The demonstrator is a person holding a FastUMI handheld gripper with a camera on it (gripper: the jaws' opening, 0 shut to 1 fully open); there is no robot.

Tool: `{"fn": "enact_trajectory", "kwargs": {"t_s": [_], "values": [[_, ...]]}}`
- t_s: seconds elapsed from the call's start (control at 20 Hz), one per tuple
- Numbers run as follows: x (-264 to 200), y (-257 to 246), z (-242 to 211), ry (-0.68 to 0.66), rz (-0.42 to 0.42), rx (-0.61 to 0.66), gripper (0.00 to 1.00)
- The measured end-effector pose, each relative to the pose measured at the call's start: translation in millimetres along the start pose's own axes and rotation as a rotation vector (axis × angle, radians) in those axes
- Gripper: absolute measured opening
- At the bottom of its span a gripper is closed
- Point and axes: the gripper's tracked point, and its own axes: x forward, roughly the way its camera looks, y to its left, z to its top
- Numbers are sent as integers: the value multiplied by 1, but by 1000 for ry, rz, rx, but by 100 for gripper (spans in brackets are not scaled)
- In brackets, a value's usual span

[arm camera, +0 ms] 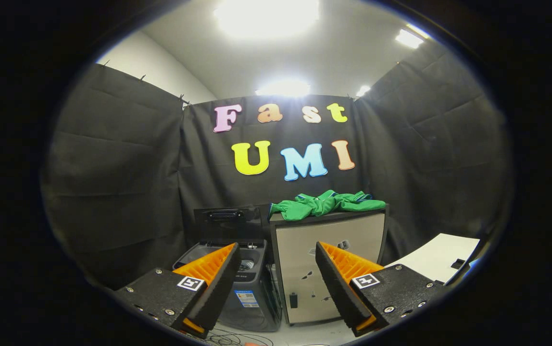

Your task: Put the clothes into the washing machine and then close the washing machine lid.

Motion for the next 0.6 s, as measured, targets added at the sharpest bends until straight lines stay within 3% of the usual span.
{"fn": "enact_trajectory", "kwargs": {"t_s": [0.6], "values": [[-2,23,6,0,43,-1,96]]}}
